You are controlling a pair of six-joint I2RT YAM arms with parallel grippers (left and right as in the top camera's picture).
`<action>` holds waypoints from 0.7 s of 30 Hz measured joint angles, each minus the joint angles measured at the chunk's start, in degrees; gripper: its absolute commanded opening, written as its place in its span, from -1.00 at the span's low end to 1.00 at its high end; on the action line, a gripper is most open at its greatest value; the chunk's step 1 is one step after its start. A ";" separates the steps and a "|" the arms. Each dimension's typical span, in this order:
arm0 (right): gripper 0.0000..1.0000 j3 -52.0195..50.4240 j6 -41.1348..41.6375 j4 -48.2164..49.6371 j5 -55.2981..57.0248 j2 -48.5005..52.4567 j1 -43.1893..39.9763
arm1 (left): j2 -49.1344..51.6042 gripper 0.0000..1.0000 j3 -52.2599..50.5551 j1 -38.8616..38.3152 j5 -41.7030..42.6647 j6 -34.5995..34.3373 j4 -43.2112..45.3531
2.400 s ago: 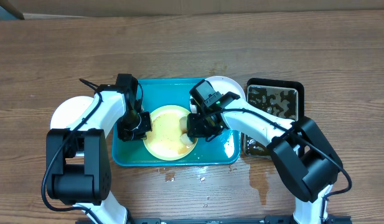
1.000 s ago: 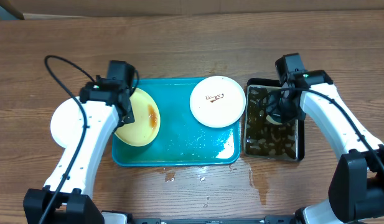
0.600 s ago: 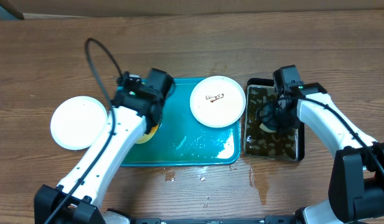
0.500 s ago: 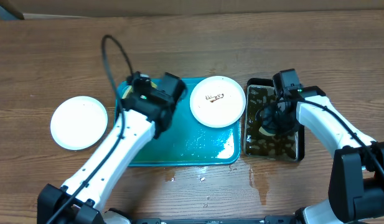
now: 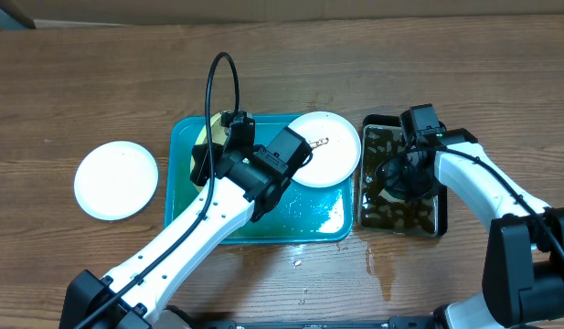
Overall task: Clean dirty plates on tray and stack at the side
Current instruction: 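Return the sponge to the pan and lift the yellow plate left, then set the yellow-rimmed plate on the white plate left of the tray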
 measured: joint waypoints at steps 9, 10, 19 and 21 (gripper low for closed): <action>-0.92 0.00 -0.09 0.07 -0.02 0.00 0.00 | 0.00 -0.92 0.00 0.02 -0.44 -0.04 0.00; -0.92 0.00 -0.15 0.07 -0.02 0.00 0.00 | 0.00 -0.92 0.00 0.11 -0.44 -0.39 -0.02; -0.92 0.00 -0.20 -0.02 -0.02 0.00 0.00 | 0.00 -0.91 0.00 8.87 8.72 -2.69 0.00; -0.92 0.00 -0.22 0.00 -0.02 0.00 0.00 | 0.00 -0.92 0.00 13.40 13.53 -2.89 0.00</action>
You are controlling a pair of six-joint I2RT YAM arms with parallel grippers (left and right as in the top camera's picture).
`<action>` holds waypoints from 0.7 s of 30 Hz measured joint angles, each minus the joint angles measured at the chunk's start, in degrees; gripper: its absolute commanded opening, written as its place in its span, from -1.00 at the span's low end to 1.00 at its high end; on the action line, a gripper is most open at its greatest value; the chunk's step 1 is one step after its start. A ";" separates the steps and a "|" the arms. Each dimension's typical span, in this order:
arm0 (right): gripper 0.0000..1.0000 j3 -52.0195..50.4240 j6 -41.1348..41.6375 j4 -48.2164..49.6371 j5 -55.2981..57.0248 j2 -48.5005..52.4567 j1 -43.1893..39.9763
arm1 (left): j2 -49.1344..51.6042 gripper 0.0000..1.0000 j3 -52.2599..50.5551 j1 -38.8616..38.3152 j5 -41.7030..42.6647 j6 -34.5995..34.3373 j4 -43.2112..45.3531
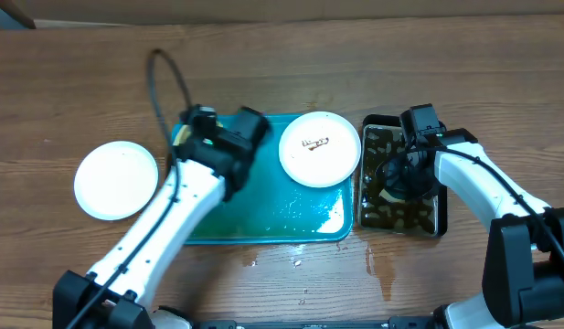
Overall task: Clean dirty plates on tray and stack at the side
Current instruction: 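Set the yellow-rimmed plate on the white plate left of the tray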
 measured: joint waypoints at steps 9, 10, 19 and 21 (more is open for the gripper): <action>-0.92 0.00 -0.22 -0.26 0.00 0.00 0.00 | -3.61 -0.92 0.00 25.68 25.42 1.97 4.79; -0.92 0.00 -0.24 -0.24 0.00 0.00 0.00 | -4.13 -0.92 0.00 28.92 28.52 2.75 5.20; -0.92 0.00 -0.33 -0.59 -0.02 0.00 0.00 | -2.23 -0.92 0.00 51.67 45.90 5.09 5.25; -0.92 0.00 -0.37 -0.68 -0.02 0.00 0.00 | -0.50 -0.92 0.00 55.23 47.28 5.07 5.70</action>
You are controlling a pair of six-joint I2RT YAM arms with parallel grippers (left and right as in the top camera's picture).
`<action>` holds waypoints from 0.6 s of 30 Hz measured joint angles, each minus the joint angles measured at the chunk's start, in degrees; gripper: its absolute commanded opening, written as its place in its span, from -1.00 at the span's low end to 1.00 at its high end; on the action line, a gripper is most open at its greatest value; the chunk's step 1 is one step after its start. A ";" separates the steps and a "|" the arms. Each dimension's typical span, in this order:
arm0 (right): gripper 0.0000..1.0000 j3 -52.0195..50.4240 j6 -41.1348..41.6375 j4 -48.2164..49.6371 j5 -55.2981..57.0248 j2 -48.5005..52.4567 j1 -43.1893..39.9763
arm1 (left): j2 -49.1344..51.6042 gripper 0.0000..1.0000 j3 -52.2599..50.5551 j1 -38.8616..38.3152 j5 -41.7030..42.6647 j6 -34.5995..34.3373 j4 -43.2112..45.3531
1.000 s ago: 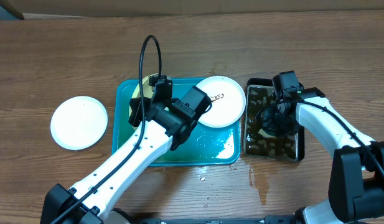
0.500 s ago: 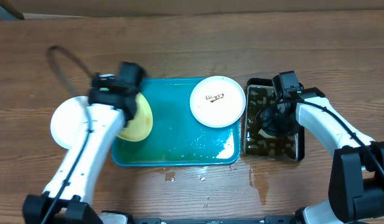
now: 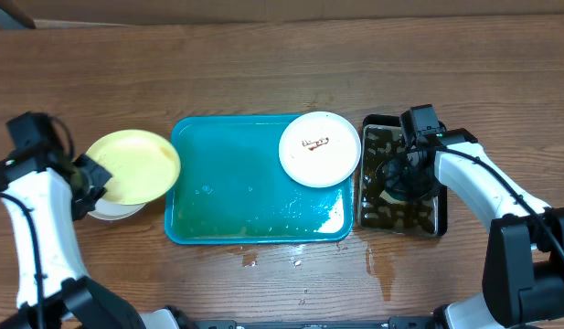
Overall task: Clean dirty plates on tray and stack at the side
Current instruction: 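Set the yellow-rimmed plate on the white plate left of the tray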
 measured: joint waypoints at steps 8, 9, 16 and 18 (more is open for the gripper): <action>-0.92 0.00 0.02 -0.04 0.00 0.00 0.00 | 6.58 -0.66 0.02 7.28 1.73 0.02 4.02; -0.92 0.00 0.00 -0.09 0.00 0.00 0.00 | 7.08 -0.57 0.02 7.56 1.90 0.15 4.28; -0.92 0.00 -0.04 -0.39 0.02 0.00 0.00 | 7.89 -0.10 0.02 7.76 4.92 -0.17 4.26; -0.92 0.00 -0.07 -0.39 0.00 0.00 0.00 | 7.89 -0.07 0.02 7.74 8.04 0.28 3.67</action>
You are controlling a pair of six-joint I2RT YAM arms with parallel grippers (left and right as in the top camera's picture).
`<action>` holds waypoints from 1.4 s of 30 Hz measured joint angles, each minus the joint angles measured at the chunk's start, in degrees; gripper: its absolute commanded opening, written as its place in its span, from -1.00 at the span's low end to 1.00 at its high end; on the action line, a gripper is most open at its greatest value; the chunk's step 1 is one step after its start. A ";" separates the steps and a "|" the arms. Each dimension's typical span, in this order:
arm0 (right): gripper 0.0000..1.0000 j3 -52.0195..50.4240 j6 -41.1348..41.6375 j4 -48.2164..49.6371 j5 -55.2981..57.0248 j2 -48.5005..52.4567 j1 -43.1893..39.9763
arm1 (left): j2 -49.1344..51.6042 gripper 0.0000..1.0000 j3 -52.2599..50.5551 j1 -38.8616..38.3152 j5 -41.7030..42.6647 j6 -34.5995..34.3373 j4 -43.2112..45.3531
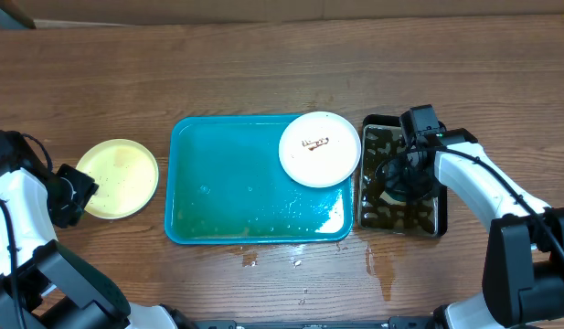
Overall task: Clean dirty plates on tray and stack at the side
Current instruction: 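Set the yellow-rimmed plate on the white plate left of the tray, then grip the rim of the white plate on the tray with the left gripper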
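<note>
A yellow plate (119,176) lies flat on the table left of the teal tray (236,196). My left gripper (78,189) is at the plate's left rim, with a finger over the edge. A white plate (320,149) with a brown smear rests on the tray's far right corner. My right gripper (398,179) hangs over the black tub (434,217) of brown water; its fingers blend into a dark round shape there. No white plate shows on the left.
The tray's floor is wet, with droplets along its near edge. Spilled water and crumbs (379,262) lie on the wooden table in front of the tray and tub. The right arm (483,187) reaches in from the right edge.
The yellow plate was tilted over the white plate on the left; now it lies flat there and covers it. My left gripper has moved a little left and nearer. The right arm has not moved.
My left arm first reached over the tray at the yellow plate's far left corner, then held the plate at the tray's left edge, then carried it above the white plate on the left. Now the yellow plate lies on that spot. The right gripper stayed over the tub throughout.
</note>
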 measured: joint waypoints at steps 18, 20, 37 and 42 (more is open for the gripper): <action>-0.92 0.00 -0.15 0.59 -2.54 0.00 0.00 | 0.00 0.08 0.02 -33.62 17.66 11.74 7.58; -0.92 0.00 -0.15 0.61 -2.69 0.00 0.00 | 0.00 0.09 0.02 -38.40 17.75 11.47 9.79; -0.92 0.00 -0.17 0.52 -2.75 0.00 0.00 | 3.72 0.19 0.04 -65.42 7.04 -17.66 15.63; -0.92 0.00 -0.15 0.37 -2.75 0.00 0.00 | 8.66 0.16 0.04 -68.00 6.54 -23.61 17.62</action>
